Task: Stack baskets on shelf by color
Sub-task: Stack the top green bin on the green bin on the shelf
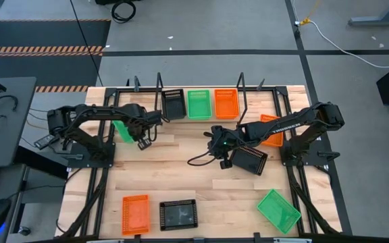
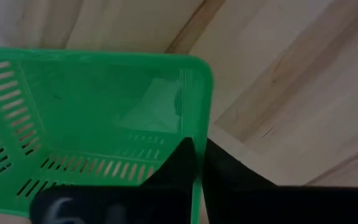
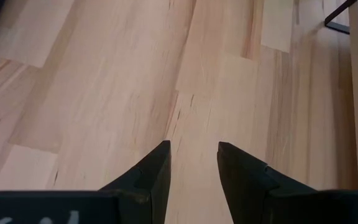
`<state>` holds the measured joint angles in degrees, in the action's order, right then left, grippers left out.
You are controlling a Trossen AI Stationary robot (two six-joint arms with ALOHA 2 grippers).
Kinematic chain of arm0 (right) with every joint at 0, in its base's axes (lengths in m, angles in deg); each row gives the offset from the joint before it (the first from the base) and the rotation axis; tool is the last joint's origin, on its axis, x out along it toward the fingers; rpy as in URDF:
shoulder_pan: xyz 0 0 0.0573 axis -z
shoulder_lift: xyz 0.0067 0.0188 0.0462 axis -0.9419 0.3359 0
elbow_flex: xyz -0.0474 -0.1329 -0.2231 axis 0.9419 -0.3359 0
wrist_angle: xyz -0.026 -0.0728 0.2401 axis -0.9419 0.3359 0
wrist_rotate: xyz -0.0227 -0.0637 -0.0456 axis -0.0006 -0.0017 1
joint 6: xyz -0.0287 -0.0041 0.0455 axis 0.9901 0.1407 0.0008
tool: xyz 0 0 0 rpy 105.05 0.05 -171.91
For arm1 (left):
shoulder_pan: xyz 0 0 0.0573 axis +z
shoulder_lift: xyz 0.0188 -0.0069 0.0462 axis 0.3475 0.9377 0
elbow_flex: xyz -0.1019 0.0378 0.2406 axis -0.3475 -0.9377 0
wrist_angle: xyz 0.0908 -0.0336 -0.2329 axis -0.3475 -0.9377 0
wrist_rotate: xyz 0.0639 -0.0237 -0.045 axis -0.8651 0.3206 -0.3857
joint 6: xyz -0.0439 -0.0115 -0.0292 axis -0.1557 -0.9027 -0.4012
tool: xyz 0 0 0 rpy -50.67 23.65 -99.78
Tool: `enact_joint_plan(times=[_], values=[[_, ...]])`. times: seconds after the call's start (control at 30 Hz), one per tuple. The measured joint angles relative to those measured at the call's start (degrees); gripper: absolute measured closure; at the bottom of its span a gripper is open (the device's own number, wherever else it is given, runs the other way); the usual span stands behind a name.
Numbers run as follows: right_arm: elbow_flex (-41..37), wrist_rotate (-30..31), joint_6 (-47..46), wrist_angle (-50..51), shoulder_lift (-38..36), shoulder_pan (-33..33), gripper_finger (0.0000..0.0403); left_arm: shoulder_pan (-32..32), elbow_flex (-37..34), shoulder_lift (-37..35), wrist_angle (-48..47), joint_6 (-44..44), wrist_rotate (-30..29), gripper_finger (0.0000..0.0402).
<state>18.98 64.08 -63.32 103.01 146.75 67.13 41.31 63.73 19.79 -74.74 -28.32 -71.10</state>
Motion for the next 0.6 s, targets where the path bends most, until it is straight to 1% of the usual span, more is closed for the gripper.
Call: enact_joint_plan(times=[0.13,0.27,0.4,0.6], values=[[0.00,0.10,0.17,0.06,0.00,0.00,0.0266,-0.26,1.24,-0.04,-4.26,-0.01,0.57,0.0387],[0.00,0.14,0.19,0.06,0.00,0.13,0.0266,-1.17,5.97,-0.11,-8.76,0.07,0.34,0.0387],[0.00,0.25,0.19,0.06,0.00,0.11,0.0266,-2.61,13.24,-0.11,-14.72,0.20,-3.27,0.0387],[0.00,0.25,0.13,0.42,0.00,0.11,0.0266,-3.23,26.50,-0.11,-25.94,-1.07,-9.09,0.0388]])
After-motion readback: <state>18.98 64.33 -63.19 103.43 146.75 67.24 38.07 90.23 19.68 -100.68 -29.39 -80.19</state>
